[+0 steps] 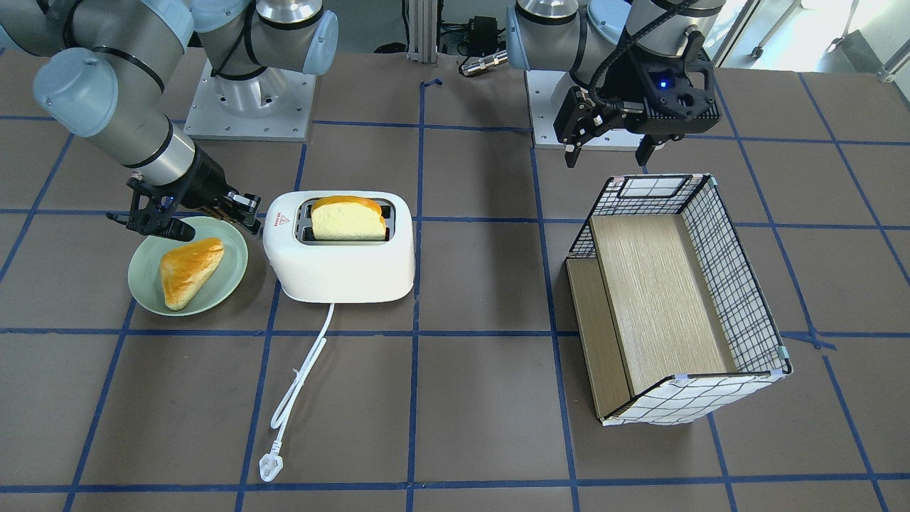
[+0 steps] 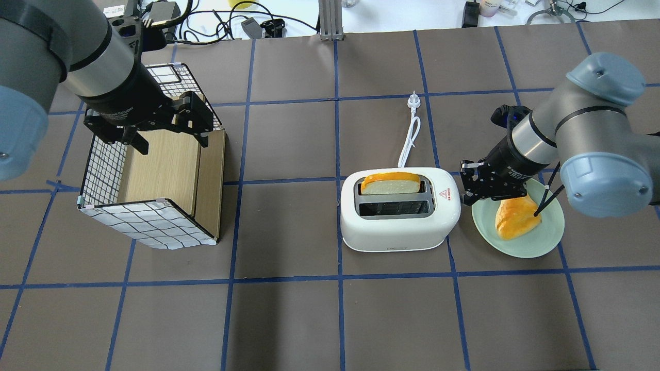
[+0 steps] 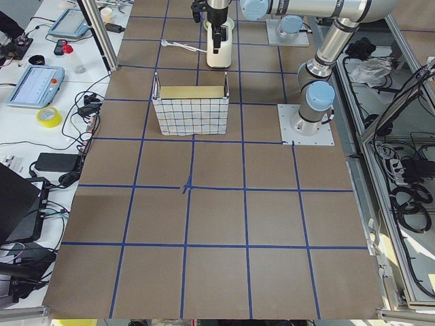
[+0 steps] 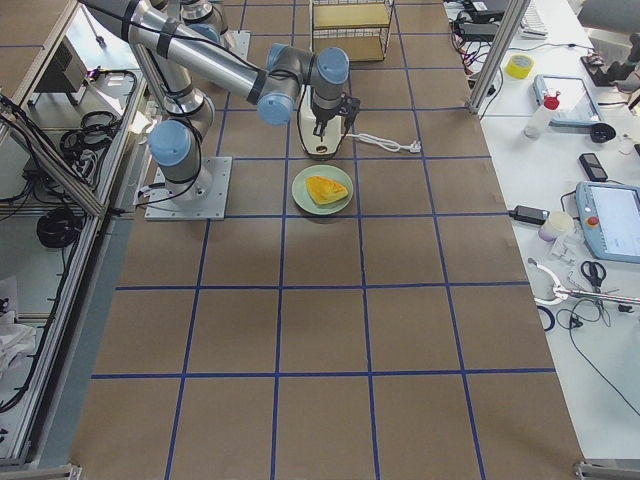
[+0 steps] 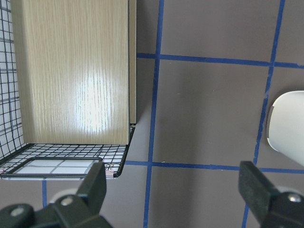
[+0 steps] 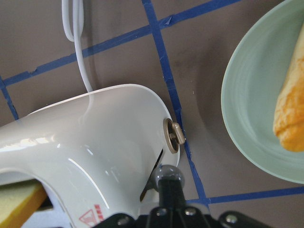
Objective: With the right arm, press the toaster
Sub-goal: 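Press the toaster lever down with the right gripper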
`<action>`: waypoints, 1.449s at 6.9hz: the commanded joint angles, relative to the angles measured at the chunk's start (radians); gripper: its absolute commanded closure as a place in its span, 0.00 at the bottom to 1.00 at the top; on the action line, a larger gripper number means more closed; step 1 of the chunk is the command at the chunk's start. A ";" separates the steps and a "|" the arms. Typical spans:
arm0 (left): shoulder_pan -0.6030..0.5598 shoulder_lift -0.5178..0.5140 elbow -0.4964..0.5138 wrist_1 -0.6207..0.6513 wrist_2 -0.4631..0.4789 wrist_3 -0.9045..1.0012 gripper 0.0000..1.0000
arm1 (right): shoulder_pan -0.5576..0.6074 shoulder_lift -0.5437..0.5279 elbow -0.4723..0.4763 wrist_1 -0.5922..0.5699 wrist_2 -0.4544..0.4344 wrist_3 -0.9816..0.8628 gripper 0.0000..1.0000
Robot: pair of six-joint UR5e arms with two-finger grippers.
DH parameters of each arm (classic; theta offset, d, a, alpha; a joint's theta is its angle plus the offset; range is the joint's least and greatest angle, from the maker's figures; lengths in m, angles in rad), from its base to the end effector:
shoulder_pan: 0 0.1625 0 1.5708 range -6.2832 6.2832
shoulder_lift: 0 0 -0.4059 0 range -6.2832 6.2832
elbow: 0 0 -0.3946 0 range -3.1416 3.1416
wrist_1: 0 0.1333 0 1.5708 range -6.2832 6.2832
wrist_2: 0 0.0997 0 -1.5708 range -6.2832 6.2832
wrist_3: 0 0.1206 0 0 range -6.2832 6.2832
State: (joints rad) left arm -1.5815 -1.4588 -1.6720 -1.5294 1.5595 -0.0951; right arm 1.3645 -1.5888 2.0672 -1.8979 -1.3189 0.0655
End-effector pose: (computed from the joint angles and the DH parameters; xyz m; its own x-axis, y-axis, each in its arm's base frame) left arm -0.1395 -0.4536 0.4549 -0.9964 -0.0836 0.0162 -0.0843 0.9951 -0.0509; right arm 0.0731 -0.4484 0.2562 -0.9249 0.2980 -0.2360 0.2636 0.9501 0.1665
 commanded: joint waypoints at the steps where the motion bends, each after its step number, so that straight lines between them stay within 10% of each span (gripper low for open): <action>1: 0.000 0.000 0.001 0.000 -0.001 0.000 0.00 | -0.004 0.012 0.001 0.000 0.001 -0.001 1.00; 10: 0.000 0.000 0.000 0.000 0.001 0.000 0.00 | -0.007 0.046 0.016 -0.020 0.007 -0.004 1.00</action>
State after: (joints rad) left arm -1.5816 -1.4588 -1.6716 -1.5294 1.5590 -0.0951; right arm 1.3579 -1.5463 2.0831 -1.9163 -1.3116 0.0615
